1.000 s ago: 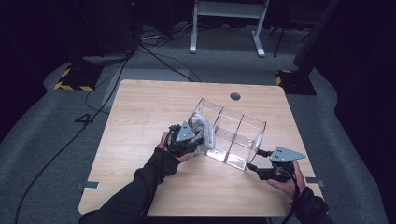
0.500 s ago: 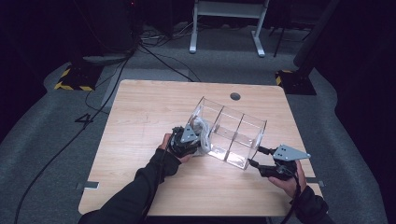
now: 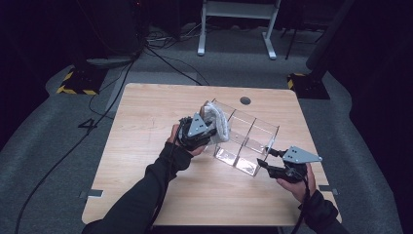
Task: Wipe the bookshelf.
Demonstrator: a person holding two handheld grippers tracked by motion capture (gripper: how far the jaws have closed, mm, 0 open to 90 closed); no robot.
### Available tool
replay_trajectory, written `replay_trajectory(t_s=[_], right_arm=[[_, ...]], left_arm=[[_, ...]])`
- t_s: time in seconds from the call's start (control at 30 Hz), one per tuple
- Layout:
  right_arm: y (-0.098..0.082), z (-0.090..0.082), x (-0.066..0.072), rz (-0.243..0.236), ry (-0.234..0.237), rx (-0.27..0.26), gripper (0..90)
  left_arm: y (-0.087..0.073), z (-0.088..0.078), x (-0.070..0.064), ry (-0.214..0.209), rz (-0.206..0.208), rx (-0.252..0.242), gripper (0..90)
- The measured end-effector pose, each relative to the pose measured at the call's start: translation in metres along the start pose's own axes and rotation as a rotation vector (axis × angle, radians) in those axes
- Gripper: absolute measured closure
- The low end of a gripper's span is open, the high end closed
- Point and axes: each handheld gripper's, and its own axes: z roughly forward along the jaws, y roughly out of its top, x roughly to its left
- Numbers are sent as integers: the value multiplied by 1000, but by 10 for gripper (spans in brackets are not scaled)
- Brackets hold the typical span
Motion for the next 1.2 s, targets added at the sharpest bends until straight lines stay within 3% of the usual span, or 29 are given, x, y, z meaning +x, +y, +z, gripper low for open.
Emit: replay_trajectory(t_s=[0.2, 0.23, 0.3, 0.33, 0.37, 0.4, 0.5, 0.53, 0.6, 0.7, 0.77, 0.83, 1.13, 1.2], right_arm=[[-2, -2, -4, -4, 33, -17, 466], [-4, -7, -6, -1, 60, -22, 460], [-6, -11, -8, -6, 61, -24, 456], [-11, -18, -12, 5, 71, -16, 467], [-11, -18, -12, 5, 71, -16, 467], [-14, -23, -16, 4, 50, -22, 501], [-16, -26, -21, 24, 41, -28, 505], [-17, -25, -23, 28, 7, -12, 510], [-18, -22, -25, 27, -12, 6, 509], [-20, -17, -27, 38, -76, 49, 516], [-22, -13, -34, 77, -127, 62, 526], [-23, -11, -38, 80, -152, 60, 529], [-23, 5, -59, 97, -198, 84, 543], [-26, 16, -65, 105, -189, 96, 597]], left_arm=[[-16, 5, 6, -31, -57, -3, 718], [-19, 5, 6, -32, -53, 4, 718], [-25, 6, 5, -22, -36, 30, 719], [-32, 9, 2, 3, 19, 73, 719], [-32, 9, 2, 3, 19, 73, 718], [-39, 12, 1, 5, 46, 109, 719], [-47, 19, 0, 3, 54, 146, 718], [-50, 22, 0, -4, 51, 158, 719], [-56, 28, 0, -10, 65, 189, 719], [-63, 36, 2, -32, 44, 212, 721], [-69, 41, 2, -41, 73, 247, 723], [-73, 44, 2, -60, 85, 262, 726], [-75, 43, 4, -85, 87, 270, 733], [-75, 43, 5, -89, 83, 272, 733]])
